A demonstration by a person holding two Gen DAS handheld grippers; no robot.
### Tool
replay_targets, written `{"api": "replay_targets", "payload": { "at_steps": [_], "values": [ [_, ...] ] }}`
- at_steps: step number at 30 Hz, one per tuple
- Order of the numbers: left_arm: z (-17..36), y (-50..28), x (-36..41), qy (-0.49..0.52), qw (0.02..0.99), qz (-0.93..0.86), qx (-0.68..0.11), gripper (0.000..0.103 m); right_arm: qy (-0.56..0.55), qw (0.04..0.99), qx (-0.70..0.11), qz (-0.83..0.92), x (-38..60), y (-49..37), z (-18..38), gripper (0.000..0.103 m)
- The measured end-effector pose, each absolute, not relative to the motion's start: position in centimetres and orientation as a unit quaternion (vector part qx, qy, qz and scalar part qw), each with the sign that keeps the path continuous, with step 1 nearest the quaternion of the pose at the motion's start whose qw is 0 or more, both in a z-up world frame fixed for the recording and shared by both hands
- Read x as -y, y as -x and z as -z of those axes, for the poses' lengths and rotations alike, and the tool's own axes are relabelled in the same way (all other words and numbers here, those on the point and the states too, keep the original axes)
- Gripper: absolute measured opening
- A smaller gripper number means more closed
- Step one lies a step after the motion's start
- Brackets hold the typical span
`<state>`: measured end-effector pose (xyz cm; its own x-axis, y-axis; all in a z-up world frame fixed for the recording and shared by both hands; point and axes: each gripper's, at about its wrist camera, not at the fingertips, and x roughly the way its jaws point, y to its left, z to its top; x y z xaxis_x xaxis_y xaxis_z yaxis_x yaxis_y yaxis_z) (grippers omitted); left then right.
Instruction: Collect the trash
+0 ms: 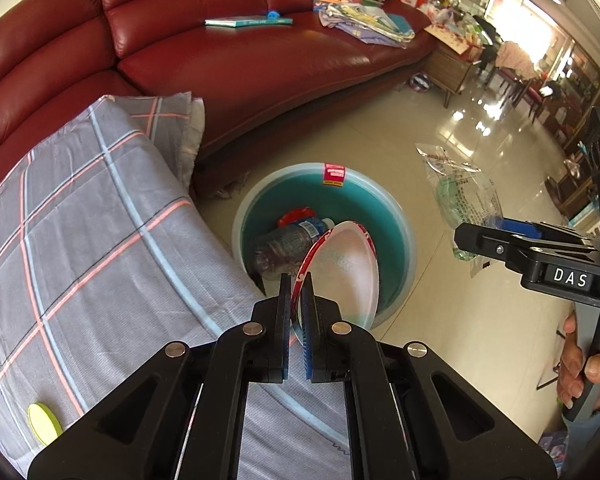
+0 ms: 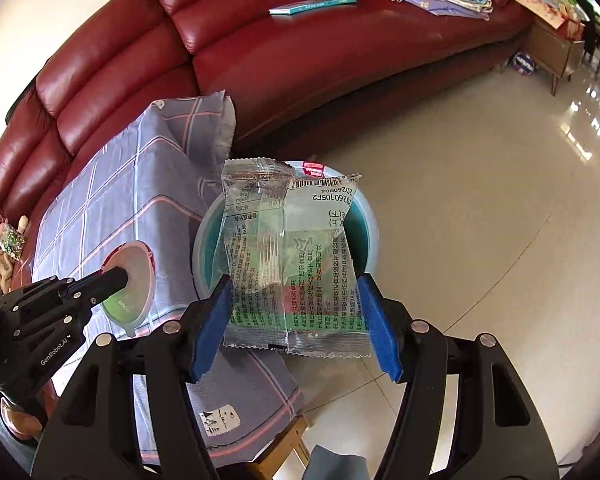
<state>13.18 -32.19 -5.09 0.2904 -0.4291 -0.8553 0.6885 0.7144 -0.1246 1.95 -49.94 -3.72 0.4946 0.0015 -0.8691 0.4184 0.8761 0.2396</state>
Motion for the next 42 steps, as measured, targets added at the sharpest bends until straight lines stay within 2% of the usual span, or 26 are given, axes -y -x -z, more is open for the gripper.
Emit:
{"api": "replay_targets", "payload": {
  "at_steps": [5,6,7,8,9,10,12,17,31,34,37,38,42],
  "values": [
    [6.9,-13.4,34.5,-0.152,0.776,0.357,-0.497,0.01,-0.221,0.832,-0.493,0.128,50.6,-2.2,4.4,0.06],
    [7.3,-13.6,34.8,-0.155,0.774,0.356,-0.501,0.023,-0.222,0.831,-0.494,0.129,50.8,-2.4,4.5,0.06],
    [7.6,-13.6,35.0,-0.158,0.773,0.352,-0.503,0.046,-0.223,0.83,-0.495,0.129,50.9,-2.5,4.7,0.06],
    [7.8,-13.7,35.0,-0.163,0.778,0.344,-0.5,0.059,-0.223,0.829,-0.496,0.129,50.9,-2.6,4.8,0.06],
    [7.8,-13.6,34.8,-0.166,0.785,0.335,-0.494,0.078,-0.224,0.828,-0.498,0.129,51.0,-2.7,4.9,0.06],
    [7.8,-13.7,34.7,-0.168,0.793,0.327,-0.486,0.087,-0.225,0.827,-0.499,0.129,51.1,-2.8,5.1,0.06],
    [7.8,-13.8,34.4,-0.169,0.797,0.321,-0.482,0.095,-0.225,0.825,-0.503,0.128,51.1,-3.1,5.4,0.06],
    [7.5,-14.4,33.2,-0.167,0.803,0.305,-0.485,0.099,-0.225,0.822,-0.509,0.122,51.0,-4.1,6.1,0.06],
    [6.3,-14.8,29.2,-0.154,0.815,0.272,-0.488,0.099,-0.203,0.819,-0.528,0.096,48.5,-6.8,7.1,0.062],
    [6.0,-14.8,28.6,-0.146,0.818,0.27,-0.486,0.099,-0.191,0.823,-0.528,0.088,47.5,-7.2,6.8,0.065],
    [5.8,-15.0,27.9,-0.135,0.821,0.268,-0.486,0.099,-0.187,0.823,-0.53,0.087,46.9,-7.6,6.7,0.084],
    [5.7,-15.1,27.7,-0.133,0.821,0.266,-0.488,0.099,-0.186,0.822,-0.531,0.09,46.8,-7.7,6.7,0.086],
    [6.0,-15.3,27.0,-0.129,0.819,0.257,-0.497,0.099,-0.196,0.816,-0.536,0.093,46.8,-7.7,6.9,0.087]
  ]
}}
